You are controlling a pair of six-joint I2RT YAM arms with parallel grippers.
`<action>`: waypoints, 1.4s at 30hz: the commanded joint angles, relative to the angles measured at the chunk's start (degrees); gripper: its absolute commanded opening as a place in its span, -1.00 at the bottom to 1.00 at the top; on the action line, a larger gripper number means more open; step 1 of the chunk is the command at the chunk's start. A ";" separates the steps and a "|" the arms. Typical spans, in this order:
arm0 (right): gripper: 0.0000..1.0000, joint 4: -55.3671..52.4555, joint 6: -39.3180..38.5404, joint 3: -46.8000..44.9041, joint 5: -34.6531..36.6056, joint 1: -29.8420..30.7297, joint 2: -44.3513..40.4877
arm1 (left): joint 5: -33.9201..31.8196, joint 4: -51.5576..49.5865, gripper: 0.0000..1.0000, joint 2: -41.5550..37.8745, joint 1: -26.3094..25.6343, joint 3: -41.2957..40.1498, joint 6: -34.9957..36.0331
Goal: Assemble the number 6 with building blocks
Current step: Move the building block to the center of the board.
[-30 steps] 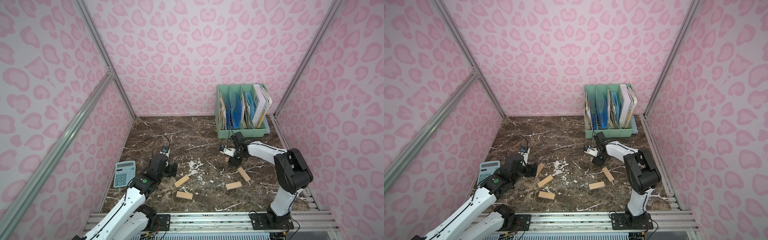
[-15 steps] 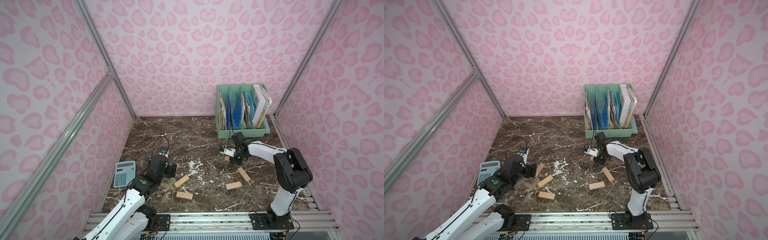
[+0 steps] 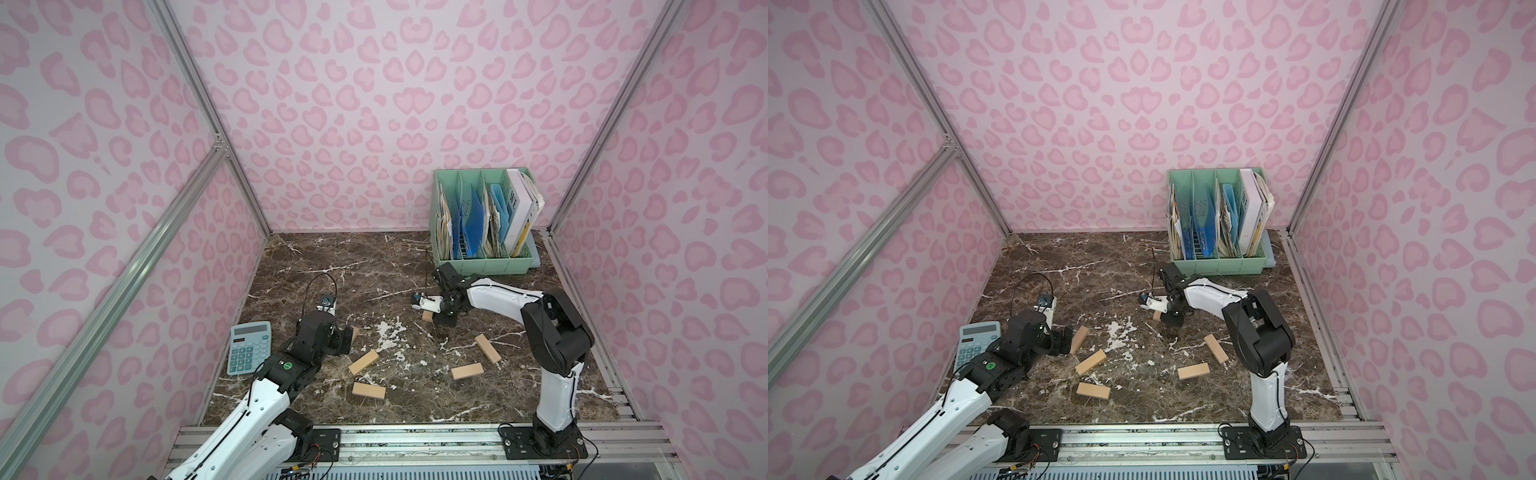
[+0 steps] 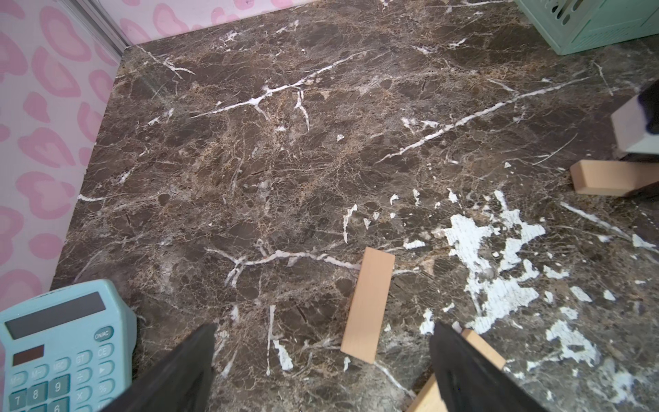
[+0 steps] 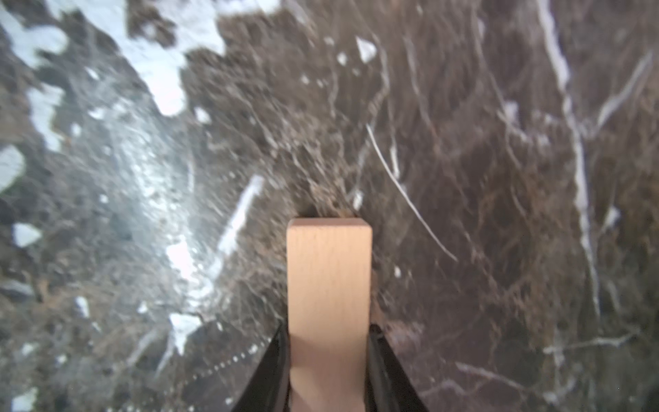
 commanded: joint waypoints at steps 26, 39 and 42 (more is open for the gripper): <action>-0.35 -4.73 -4.79 10.36 -4.55 5.69 6.10 | -0.55 0.27 0.95 0.44 -0.02 0.51 0.05; 0.53 0.49 -0.44 7.31 -6.07 5.79 0.43 | -0.13 -0.99 0.96 5.53 -0.02 4.60 1.13; 0.55 0.70 2.31 8.21 -6.83 5.94 -4.34 | 0.10 -0.69 0.90 6.23 -0.02 5.37 1.82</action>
